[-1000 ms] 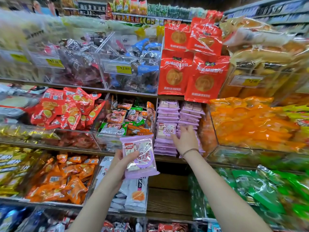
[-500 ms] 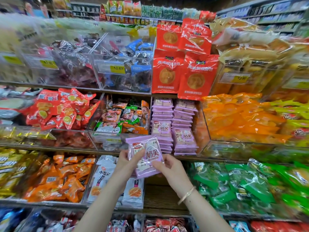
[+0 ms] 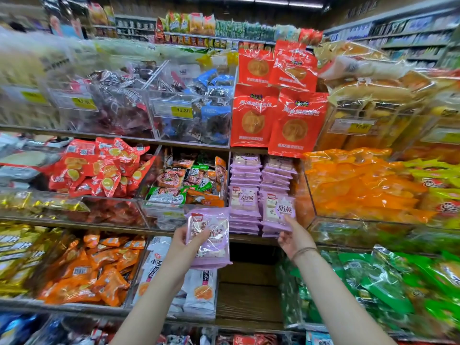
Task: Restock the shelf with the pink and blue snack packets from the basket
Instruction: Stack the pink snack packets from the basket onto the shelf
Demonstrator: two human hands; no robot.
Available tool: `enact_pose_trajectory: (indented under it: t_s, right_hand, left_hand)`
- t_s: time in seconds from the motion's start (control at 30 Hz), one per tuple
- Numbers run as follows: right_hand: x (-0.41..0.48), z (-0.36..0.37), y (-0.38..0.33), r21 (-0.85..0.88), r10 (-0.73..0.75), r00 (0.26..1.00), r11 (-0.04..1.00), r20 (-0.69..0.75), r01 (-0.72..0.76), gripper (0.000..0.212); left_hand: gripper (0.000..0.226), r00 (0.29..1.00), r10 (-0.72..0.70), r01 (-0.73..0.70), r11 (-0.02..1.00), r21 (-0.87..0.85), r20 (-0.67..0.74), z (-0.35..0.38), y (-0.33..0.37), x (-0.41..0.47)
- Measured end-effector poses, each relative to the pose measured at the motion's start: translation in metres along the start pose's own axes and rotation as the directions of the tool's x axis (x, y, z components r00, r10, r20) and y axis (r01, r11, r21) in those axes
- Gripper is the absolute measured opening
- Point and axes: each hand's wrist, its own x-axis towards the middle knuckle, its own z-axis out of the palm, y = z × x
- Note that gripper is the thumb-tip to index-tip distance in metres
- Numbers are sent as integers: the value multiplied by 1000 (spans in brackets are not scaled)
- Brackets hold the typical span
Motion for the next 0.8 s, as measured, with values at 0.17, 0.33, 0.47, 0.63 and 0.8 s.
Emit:
enact_pose_trajectory:
  t_s: [0.17, 0.33, 0.47, 0.63, 0.8]
  right_hand:
    - [14, -5, 5, 189, -16, 1000, 982, -7, 17, 32]
    - [9, -10, 18, 357, -118, 991, 930, 56, 90, 43]
    - [1, -27, 38, -206, -334, 943, 922, 0, 327, 46]
    - [16, -34, 30, -715, -570, 438, -477, 695, 512, 72]
    - [55, -13, 2, -618, -314, 654, -725, 689, 303, 109]
  left_hand:
    - [24, 999, -28, 28, 1000, 3, 31, 0, -2, -3]
    - [30, 999, -53, 53, 999, -7, 13, -4, -8, -6]
    - [24, 998, -61, 61, 998, -13, -1, -8, -13, -7]
    - [25, 999, -44, 44, 999, -7, 2, -9, -14, -7]
    - [23, 999, -30, 31, 999, -10, 12, -9, -14, -8]
